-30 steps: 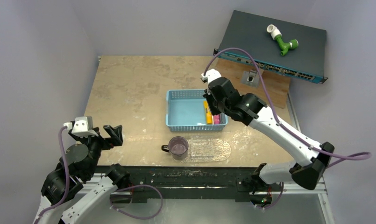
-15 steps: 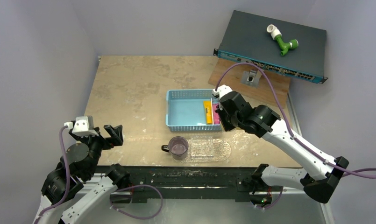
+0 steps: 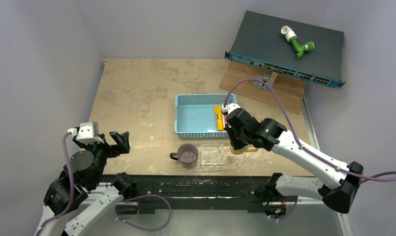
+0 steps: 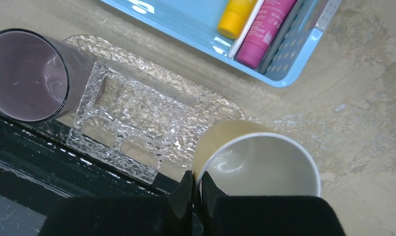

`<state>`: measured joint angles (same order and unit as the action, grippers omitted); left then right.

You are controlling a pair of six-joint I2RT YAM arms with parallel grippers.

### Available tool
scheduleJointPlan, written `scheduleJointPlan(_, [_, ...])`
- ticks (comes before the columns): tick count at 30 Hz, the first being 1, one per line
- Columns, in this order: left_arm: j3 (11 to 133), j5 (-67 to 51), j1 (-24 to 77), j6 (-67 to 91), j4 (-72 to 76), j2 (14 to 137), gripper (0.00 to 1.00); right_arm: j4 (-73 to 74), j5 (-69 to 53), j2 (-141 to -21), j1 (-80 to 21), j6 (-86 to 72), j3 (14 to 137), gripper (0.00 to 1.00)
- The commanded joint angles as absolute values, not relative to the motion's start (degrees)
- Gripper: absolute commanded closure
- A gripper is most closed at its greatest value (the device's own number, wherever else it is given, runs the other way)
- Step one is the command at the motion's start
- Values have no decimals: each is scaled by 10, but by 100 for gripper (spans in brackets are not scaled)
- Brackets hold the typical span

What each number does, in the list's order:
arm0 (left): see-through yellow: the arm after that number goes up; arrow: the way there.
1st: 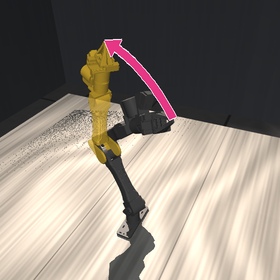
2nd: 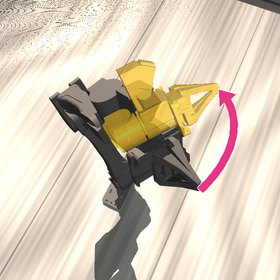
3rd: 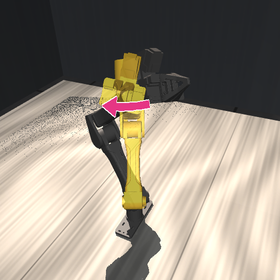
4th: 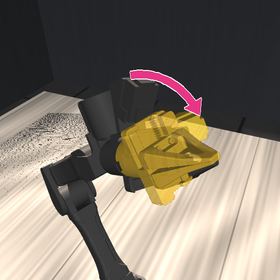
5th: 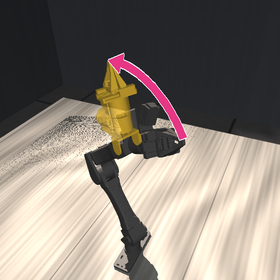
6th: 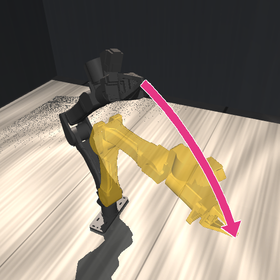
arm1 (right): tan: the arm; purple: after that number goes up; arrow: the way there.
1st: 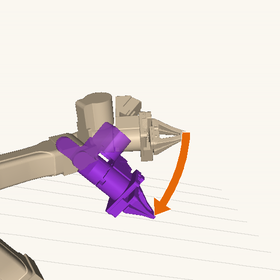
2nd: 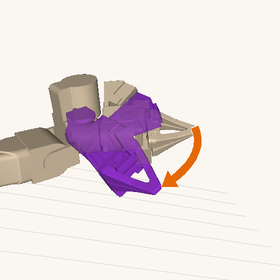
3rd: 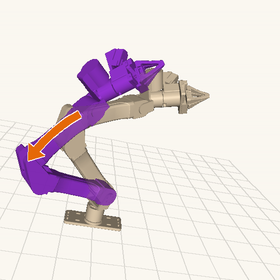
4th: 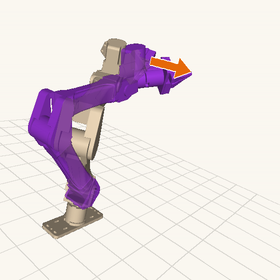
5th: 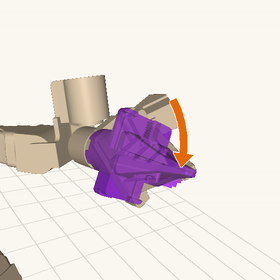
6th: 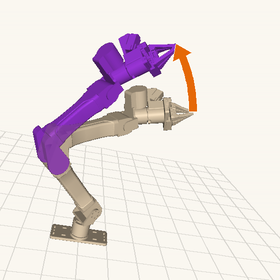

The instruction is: Prepare toiletry sets of a toothbrush and toothpaste on the tray

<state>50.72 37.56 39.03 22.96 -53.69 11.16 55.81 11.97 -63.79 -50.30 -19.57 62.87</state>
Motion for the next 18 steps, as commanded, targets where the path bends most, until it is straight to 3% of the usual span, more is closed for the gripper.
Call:
scheduleJointPlan(1, [507,376,386,219,-520,120,0,532,132,-632,-510,-243,612,100])
scheduleJointPlan(18, [508,375,386,219,-520,120,0,481,154,-664,-532,-290,551,100])
